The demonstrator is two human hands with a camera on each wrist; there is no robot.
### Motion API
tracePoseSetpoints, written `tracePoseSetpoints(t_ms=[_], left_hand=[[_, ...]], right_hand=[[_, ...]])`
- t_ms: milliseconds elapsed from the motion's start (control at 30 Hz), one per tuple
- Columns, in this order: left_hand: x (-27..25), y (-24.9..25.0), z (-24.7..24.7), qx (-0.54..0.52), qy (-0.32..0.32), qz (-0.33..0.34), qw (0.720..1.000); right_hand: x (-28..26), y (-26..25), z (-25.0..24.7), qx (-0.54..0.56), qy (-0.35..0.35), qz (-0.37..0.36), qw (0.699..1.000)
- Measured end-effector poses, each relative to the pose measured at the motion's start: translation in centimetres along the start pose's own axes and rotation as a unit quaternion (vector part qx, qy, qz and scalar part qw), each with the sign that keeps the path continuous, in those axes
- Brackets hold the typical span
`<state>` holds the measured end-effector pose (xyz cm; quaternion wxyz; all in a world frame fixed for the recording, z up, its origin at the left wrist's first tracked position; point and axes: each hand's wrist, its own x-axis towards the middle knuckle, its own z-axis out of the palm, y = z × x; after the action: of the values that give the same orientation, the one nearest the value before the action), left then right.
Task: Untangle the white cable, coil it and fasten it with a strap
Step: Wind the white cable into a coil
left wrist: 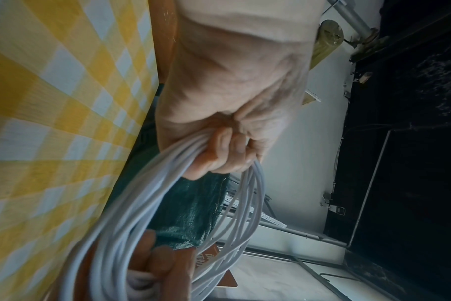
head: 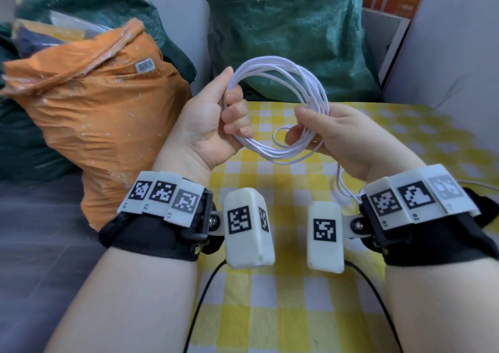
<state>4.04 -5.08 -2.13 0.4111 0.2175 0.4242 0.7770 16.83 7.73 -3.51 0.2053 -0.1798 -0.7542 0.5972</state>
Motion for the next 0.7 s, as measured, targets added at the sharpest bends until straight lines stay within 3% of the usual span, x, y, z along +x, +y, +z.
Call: tracePoseSetpoints(t_ms=[200,333,533,700], left_hand=[[0.0,-0.2,-0.3,0.034,-0.024,-0.059,0.997],[-0.1,-0.5,-0.2,0.094,-0.038,-0.084,0.991],[-0.2,-1.3,-0.2,0.204,-0.036,-0.077,0.975],[-0.9,-1.6,0.4,0.336,-0.084,-0.047,0.937]], right_hand=[[-0.2,-0.8,0.1,0.134,0.007,-0.019,0.991],[-0.3,-1.0,0.1,0.149,0.024,-0.045,0.988],[0.1,-0.3,0.1,-0.094,0.035,-0.042,0.994],[-0.6,-0.9,1.2,-0.275,-0.038,-0.047,0.96]])
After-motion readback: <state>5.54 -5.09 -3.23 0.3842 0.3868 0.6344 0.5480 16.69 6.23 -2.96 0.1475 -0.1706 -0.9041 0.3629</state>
